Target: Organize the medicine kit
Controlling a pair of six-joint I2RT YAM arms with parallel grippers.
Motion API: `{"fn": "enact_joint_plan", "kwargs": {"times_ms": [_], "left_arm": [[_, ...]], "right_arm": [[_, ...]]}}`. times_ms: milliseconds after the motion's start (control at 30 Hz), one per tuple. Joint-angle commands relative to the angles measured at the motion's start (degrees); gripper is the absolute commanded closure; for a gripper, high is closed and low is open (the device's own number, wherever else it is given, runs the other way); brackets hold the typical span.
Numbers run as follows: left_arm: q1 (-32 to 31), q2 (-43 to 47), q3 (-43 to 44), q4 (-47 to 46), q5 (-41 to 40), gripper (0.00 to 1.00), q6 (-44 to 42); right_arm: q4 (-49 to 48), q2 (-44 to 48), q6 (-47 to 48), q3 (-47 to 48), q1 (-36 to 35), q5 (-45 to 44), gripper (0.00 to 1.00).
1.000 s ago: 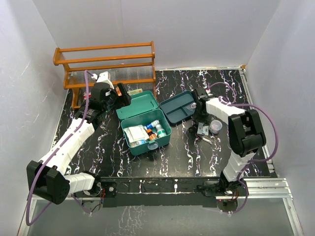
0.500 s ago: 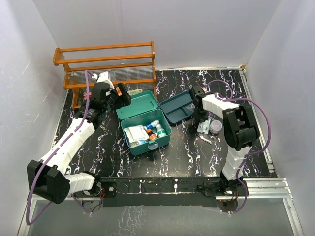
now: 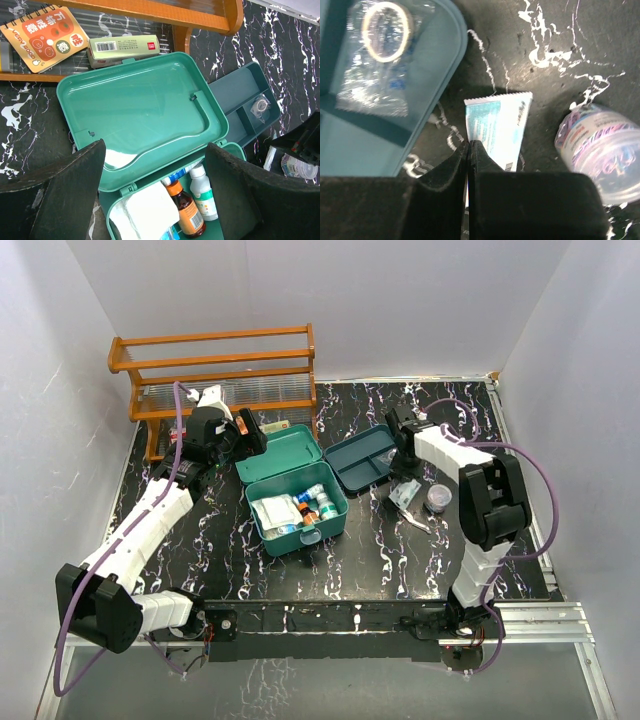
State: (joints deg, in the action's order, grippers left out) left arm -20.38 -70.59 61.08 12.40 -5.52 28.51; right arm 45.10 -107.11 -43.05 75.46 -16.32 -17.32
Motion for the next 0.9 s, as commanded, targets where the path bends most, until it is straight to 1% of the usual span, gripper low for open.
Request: {"fn": "enact_joint_plan", "kwargs": {"times_ms": [0, 200, 333, 533, 700, 867], "left_arm": [[0.3, 1.2, 1.4, -0.3, -0.4, 0.21, -0.4], [0.3, 2.0, 1.2, 0.1, -0.5, 0.21, -0.3], [0.4, 2.4, 1.0, 0.2, -0.7, 0.21, -0.6], [0.4, 2.6, 1.4, 0.3, -0.7, 0.21, -0.7], [0.4, 2.6, 1.9, 0.7, -0.8, 0.21, -1.0], [0.4, 2.9, 2.1, 1.0, -1.2, 0.21, -1.2]], "right_arm": [[1.9, 5.8, -7.9, 4.8, 0.4, 4.6, 1.0], [1.3, 6.8, -14.9, 7.0, 0.3, 12.0, 1.0], [-1.6, 6.9, -19.7, 8.3, -0.1, 15.7, 1.0], [-1.9, 3.1, -25.1, 12.3, -2.0, 16.1, 1.0], [-0.6, -0.6, -26.4, 15.7, -3.3, 15.2, 1.0], [1.6, -1.5, -27.4, 15.2, -4.1, 13.3, 1.0]]}}
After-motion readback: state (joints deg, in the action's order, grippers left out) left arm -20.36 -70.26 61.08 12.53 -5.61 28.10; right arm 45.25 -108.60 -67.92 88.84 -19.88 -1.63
